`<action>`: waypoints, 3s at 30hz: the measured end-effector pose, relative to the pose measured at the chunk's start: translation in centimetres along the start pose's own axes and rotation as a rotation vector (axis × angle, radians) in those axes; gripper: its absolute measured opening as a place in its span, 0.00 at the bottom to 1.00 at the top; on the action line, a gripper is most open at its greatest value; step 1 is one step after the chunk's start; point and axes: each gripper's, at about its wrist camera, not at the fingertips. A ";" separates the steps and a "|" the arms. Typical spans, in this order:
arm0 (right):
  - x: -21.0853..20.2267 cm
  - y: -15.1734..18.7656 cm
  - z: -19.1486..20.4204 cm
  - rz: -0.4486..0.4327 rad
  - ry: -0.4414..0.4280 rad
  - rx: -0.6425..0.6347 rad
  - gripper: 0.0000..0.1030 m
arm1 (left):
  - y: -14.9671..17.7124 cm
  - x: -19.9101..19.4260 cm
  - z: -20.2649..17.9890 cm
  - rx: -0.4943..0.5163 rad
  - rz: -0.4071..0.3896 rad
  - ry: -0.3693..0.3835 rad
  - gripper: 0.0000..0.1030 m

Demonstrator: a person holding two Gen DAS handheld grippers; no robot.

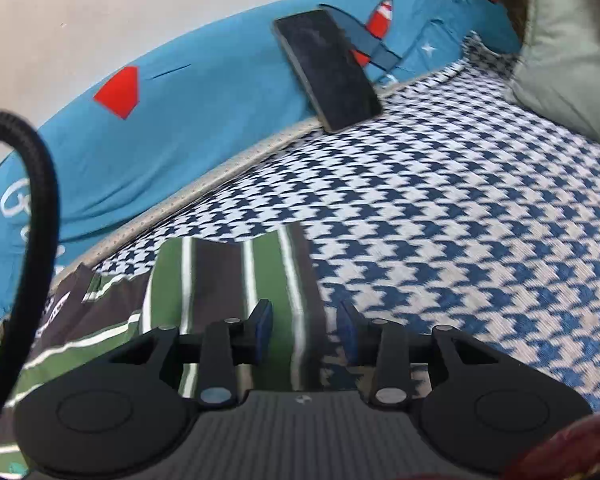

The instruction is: Fold clothes

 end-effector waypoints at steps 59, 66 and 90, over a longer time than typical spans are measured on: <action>-6.7 10.3 11.2 0.274 -0.225 0.045 0.24 | -8.7 12.0 2.6 -0.146 -0.050 0.007 0.97; -5.7 10.6 11.8 0.301 -0.221 0.046 0.24 | -9.0 12.4 1.7 -0.131 -0.086 0.010 0.88; -4.9 10.5 13.2 0.300 -0.226 0.019 0.23 | -6.6 6.3 4.5 -0.170 -0.178 -0.173 0.08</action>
Point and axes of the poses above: each gripper's, at about its wrist camera, not at the fingertips, and x roughly the way its jaws point, z to its left, y to its underside, and after that the axes turned 12 degrees about -y, right-handed
